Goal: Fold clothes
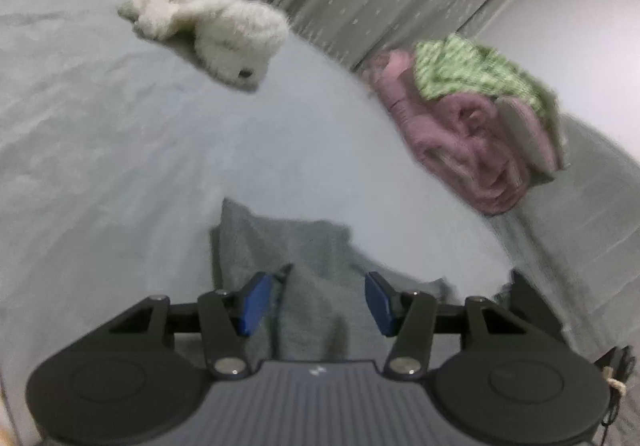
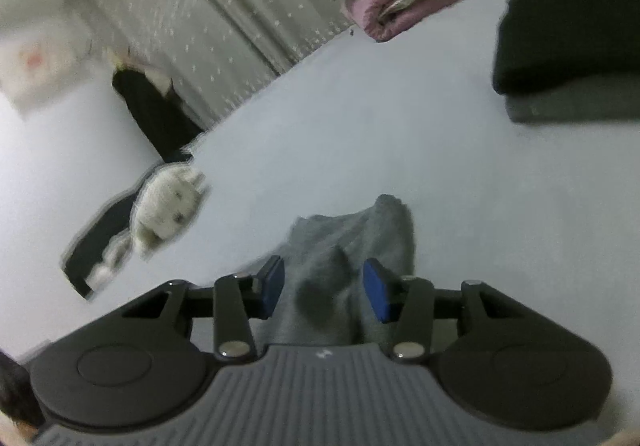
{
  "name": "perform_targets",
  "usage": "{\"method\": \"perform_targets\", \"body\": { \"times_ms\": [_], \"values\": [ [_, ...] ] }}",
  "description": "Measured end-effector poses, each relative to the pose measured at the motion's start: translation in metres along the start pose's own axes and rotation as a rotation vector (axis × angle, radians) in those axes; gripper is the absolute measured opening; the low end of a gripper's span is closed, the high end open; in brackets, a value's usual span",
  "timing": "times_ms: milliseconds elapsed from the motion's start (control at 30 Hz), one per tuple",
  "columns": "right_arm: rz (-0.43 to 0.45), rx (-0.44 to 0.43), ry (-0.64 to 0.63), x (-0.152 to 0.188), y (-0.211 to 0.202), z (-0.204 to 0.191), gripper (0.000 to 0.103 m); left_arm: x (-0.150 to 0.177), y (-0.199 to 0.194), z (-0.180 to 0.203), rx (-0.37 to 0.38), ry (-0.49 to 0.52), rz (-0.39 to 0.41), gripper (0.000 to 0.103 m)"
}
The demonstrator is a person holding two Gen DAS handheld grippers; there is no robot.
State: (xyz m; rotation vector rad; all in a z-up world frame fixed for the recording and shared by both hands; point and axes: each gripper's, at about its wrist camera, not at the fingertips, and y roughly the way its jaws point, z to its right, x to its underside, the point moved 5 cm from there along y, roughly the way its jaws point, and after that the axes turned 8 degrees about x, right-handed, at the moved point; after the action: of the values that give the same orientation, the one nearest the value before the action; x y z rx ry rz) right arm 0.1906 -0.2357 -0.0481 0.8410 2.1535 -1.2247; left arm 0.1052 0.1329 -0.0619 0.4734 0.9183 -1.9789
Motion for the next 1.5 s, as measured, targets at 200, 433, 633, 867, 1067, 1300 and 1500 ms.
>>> {"method": "perform_targets", "body": {
  "times_ms": [200, 433, 633, 867, 1067, 1300, 1500],
  "values": [
    [0.074, 0.044, -0.175, 0.015, 0.008, -0.013, 0.025, 0.01, 0.009, 0.001, -0.04, 0.072, 0.021, 0.022],
    [0.202, 0.098, -0.315, 0.014, -0.005, -0.033, 0.009, 0.001, -0.005, 0.026, -0.062, 0.163, 0.129, 0.006],
    [0.309, 0.152, -0.392, -0.004, -0.002, -0.052, 0.009, -0.019, 0.002, 0.035, -0.109, 0.208, 0.194, 0.006],
    [0.209, 0.278, -0.512, -0.003, 0.061, -0.05, 0.009, -0.017, 0.053, 0.003, -0.217, 0.197, 0.137, 0.006],
    [0.114, 0.303, -0.501, -0.005, 0.085, -0.04, 0.014, -0.014, 0.055, -0.01, -0.189, 0.115, 0.134, 0.01],
    [0.146, 0.294, -0.458, -0.013, 0.066, -0.041, 0.056, -0.022, 0.03, -0.005, -0.179, 0.073, 0.173, 0.043],
    [0.212, 0.239, -0.418, -0.001, 0.023, -0.057, 0.06, -0.004, 0.001, 0.047, -0.089, 0.187, 0.21, 0.055]
  ]
}}
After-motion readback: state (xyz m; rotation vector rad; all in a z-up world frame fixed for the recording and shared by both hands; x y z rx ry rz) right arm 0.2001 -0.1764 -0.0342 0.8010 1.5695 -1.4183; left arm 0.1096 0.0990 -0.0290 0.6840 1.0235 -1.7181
